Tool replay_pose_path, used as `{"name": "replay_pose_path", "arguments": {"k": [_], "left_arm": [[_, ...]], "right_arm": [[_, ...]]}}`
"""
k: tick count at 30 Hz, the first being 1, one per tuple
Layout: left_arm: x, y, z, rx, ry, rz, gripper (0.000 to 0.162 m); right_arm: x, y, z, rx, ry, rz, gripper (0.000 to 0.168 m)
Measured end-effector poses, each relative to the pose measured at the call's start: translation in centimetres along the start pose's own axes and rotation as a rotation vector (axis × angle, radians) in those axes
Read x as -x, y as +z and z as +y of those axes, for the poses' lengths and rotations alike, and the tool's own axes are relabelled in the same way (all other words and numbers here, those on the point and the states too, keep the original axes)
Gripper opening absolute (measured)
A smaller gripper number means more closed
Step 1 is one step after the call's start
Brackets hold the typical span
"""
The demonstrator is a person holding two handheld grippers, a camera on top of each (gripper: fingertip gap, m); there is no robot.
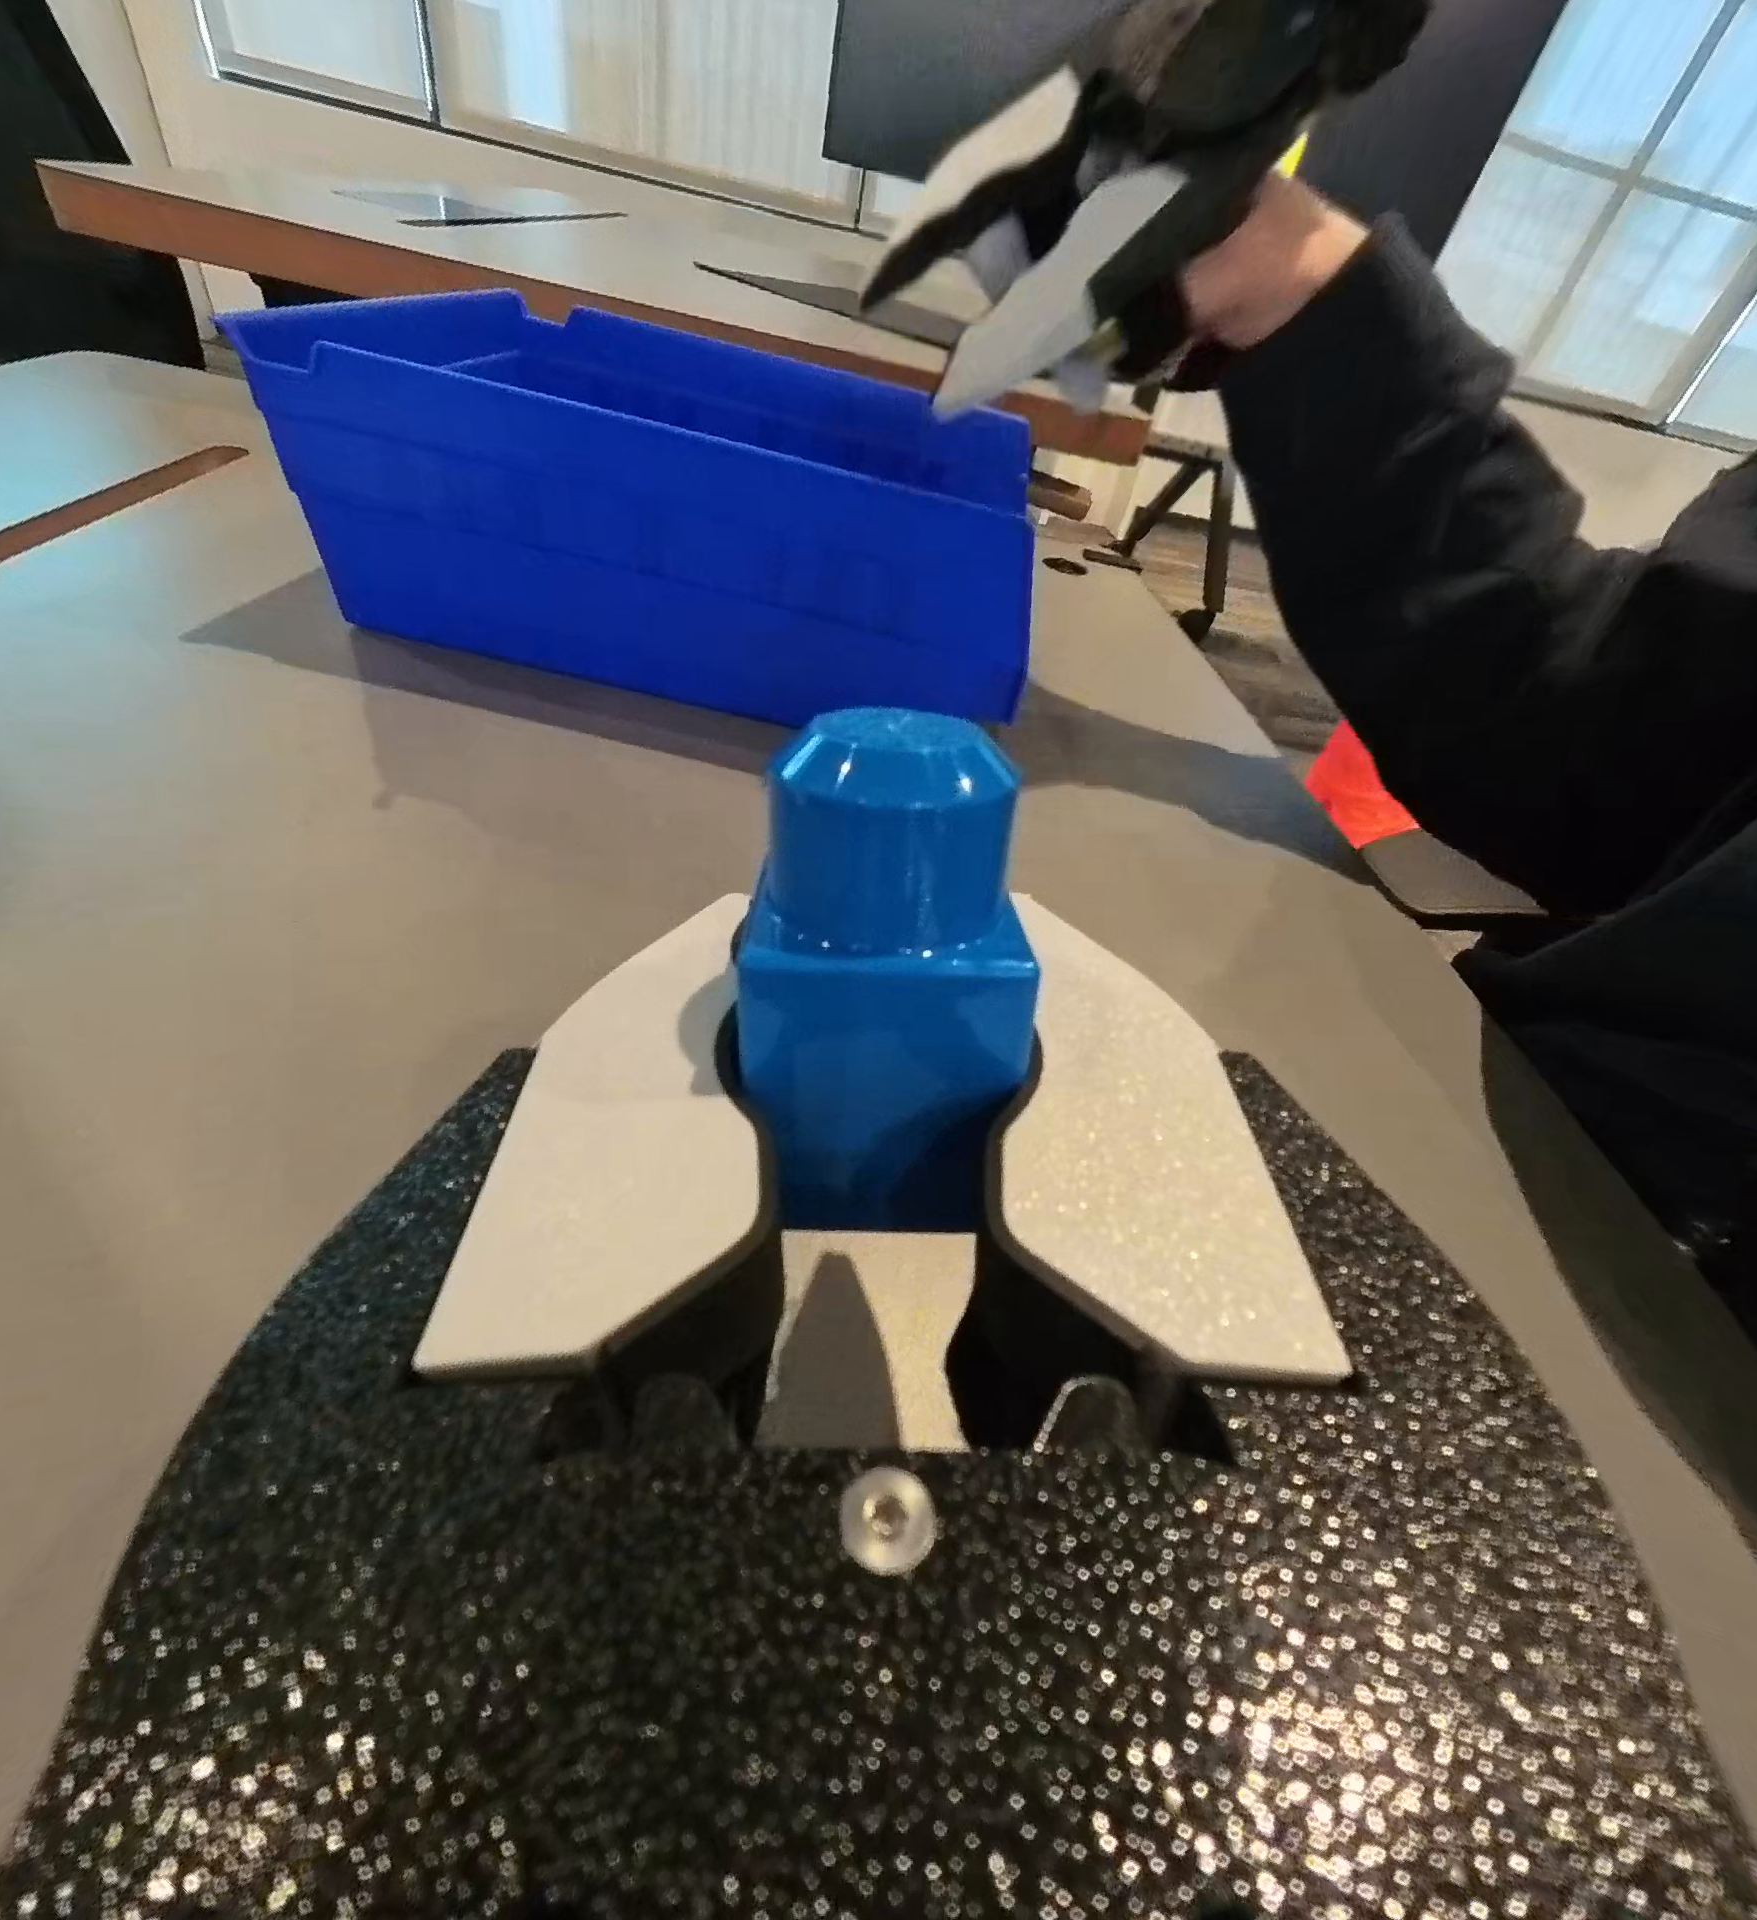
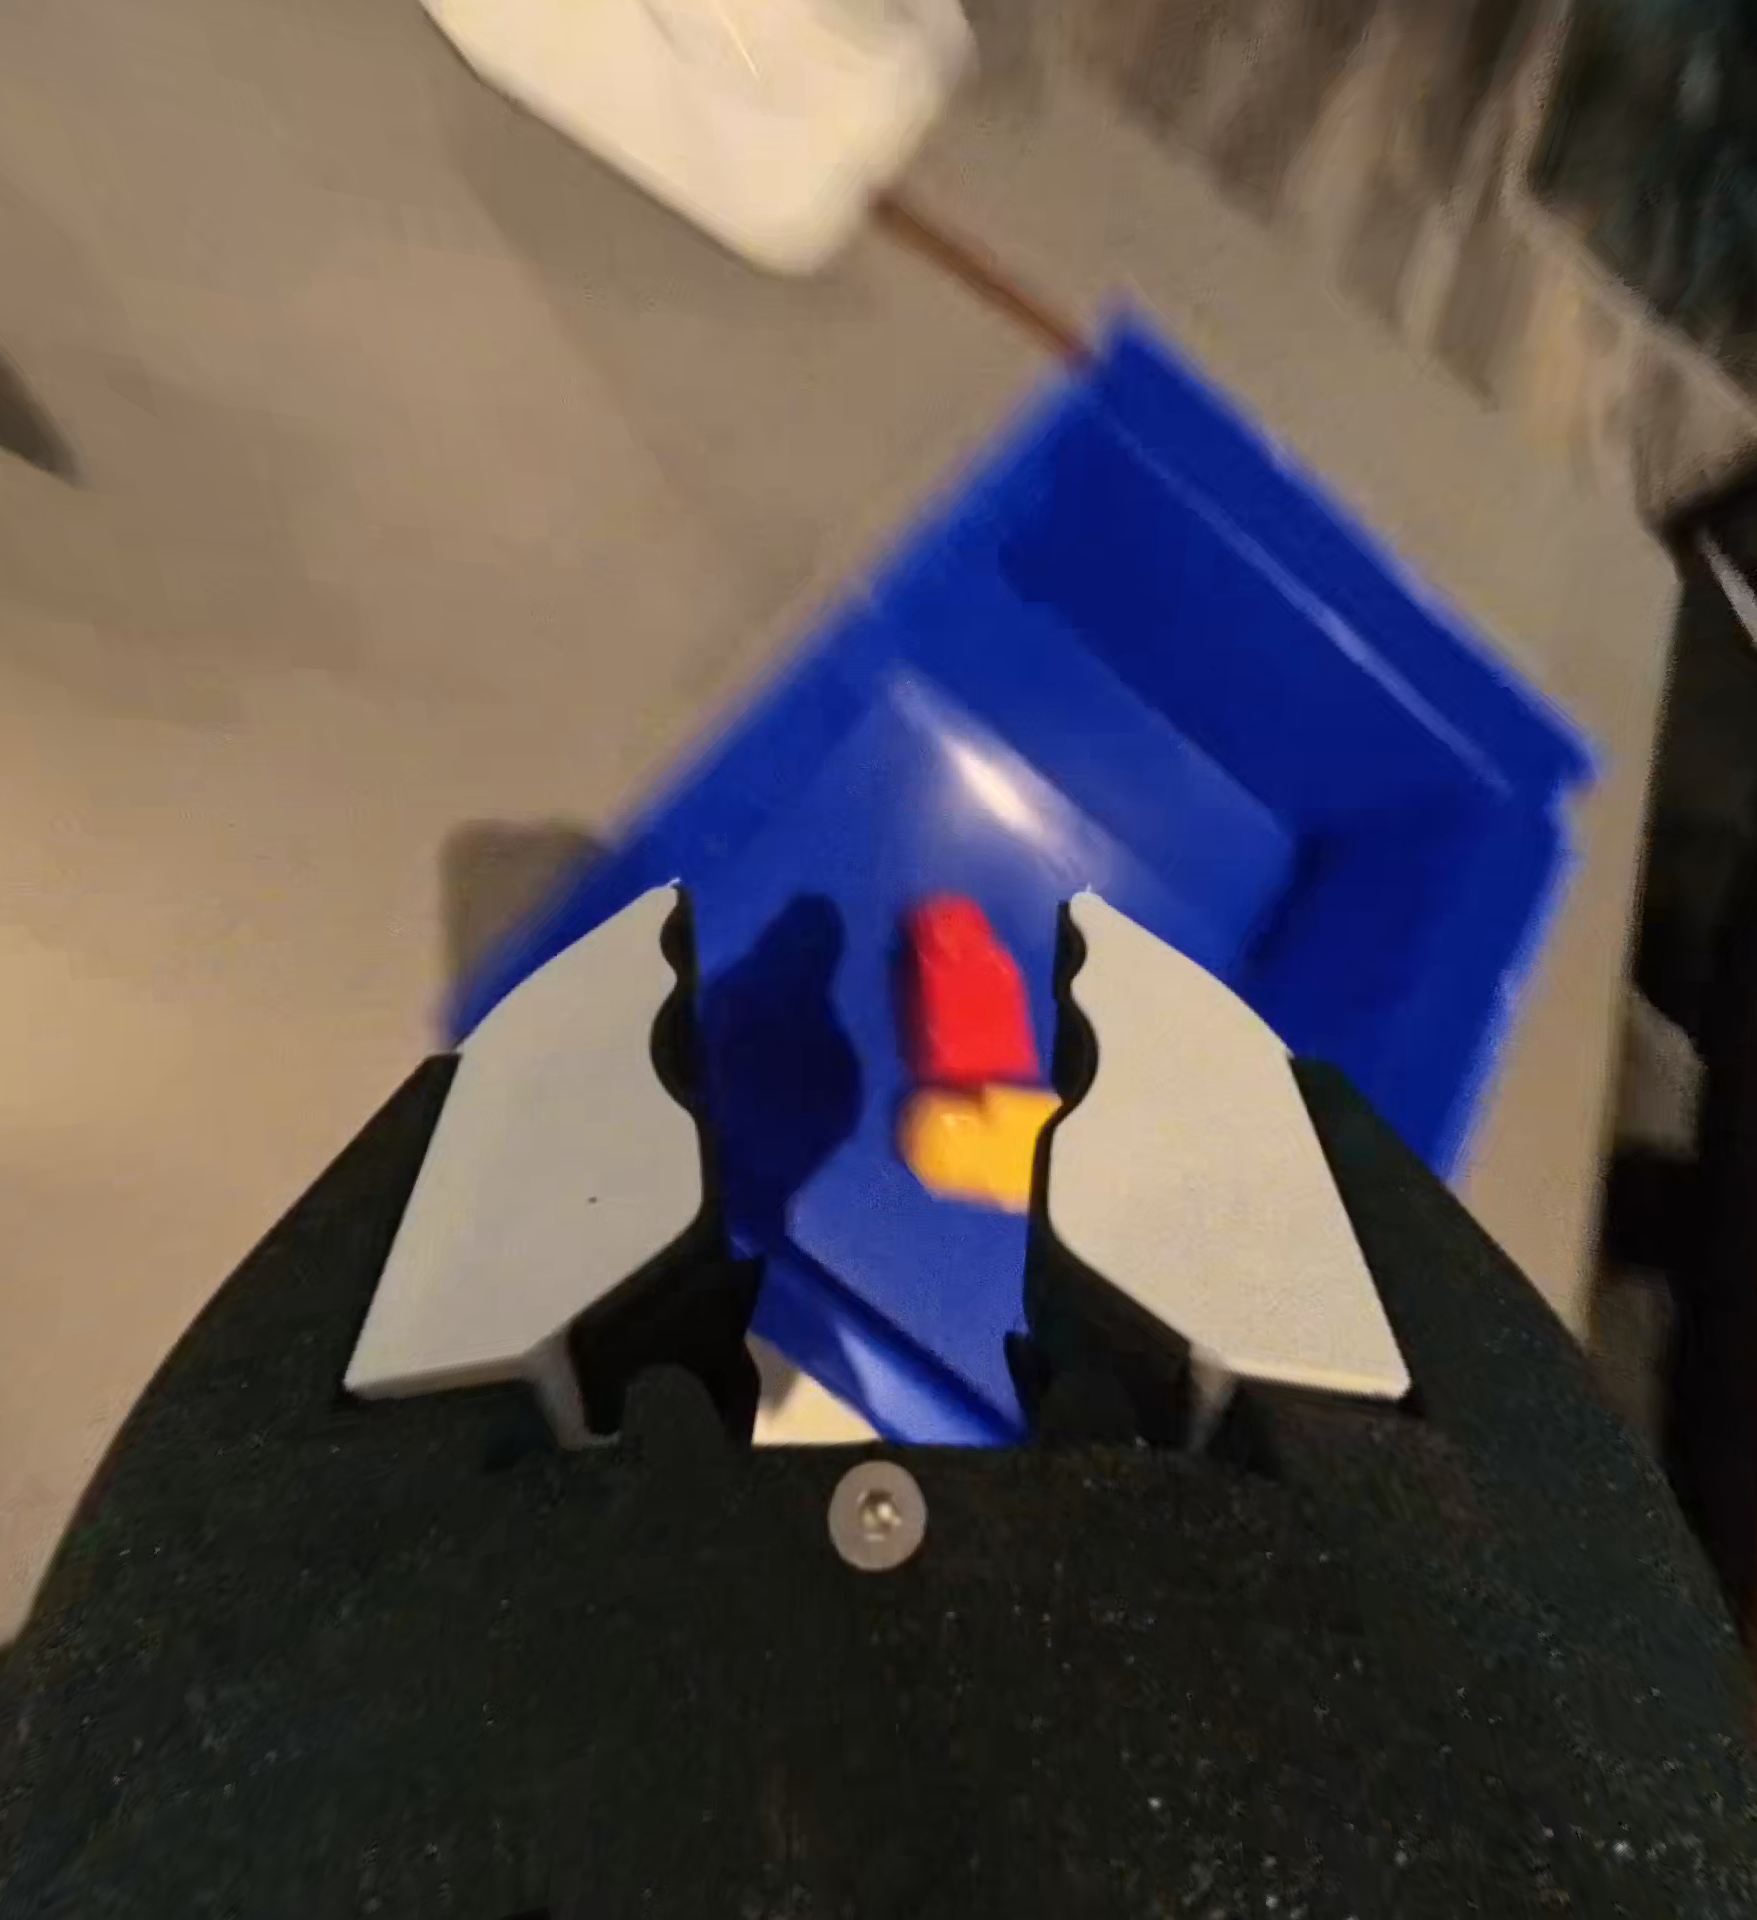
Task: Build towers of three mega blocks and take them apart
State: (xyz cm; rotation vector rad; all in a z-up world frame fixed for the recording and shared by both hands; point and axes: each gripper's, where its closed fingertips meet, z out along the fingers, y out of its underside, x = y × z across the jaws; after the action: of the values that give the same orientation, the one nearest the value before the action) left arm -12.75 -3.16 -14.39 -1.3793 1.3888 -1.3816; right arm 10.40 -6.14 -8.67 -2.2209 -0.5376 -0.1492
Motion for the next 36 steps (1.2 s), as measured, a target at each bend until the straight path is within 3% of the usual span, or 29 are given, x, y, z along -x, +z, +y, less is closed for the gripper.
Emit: {"name": "replay_pose_path", "arguments": {"k": [2,4,8,13,16,21,23,29,33,36], "left_arm": [[-0.2,0.2,0.0,0.001,0.007,0.004,0.041],[-0.6,0.6,0.1,0.01,0.024,0.018,0.041],[-1.8,1.2,0.2,0.024,0.058,0.069,0.041],[-3.4,1.7,0.8,0.067,0.079,0.158,0.04],[-4.0,1.9,1.2,0.088,0.09,0.19,0.041],[-4.2,2.3,0.8,0.064,0.117,0.178,0.044],[-4.4,2.3,0.5,0.047,0.096,0.191,0.058],[-3.6,1.6,-0.2,-0.011,0.037,0.179,0.068],[-3.1,1.3,-0.7,-0.054,0.007,0.171,0.068],[-2.9,1.2,-0.8,-0.064,-0.009,0.171,0.069]], "right_arm": [[5.8,-0.9,-5.3,-0.21,-0.07,-0.173,0.06],[12.4,-0.8,-8.4,-0.311,-0.17,-0.362,0.058],[21.3,2.5,-9.8,-0.307,-0.305,-0.589,0.06],[24.5,4.8,-9.6,-0.273,-0.275,-0.723,0.054],[24.9,4.8,-9.7,-0.292,-0.253,-0.768,0.038],[24.5,4.2,-9.6,-0.303,-0.273,-0.766,0.032],[23.1,3.4,-10.0,-0.333,-0.268,-0.716,0.032],[12.5,-1.7,-9.5,-0.361,-0.181,-0.382,0.032],[5.0,-3.2,-4.7,-0.144,-0.08,-0.102,0.032],[2.7,-1.9,0.0,0.088,-0.036,-0.02,0.031]]}}
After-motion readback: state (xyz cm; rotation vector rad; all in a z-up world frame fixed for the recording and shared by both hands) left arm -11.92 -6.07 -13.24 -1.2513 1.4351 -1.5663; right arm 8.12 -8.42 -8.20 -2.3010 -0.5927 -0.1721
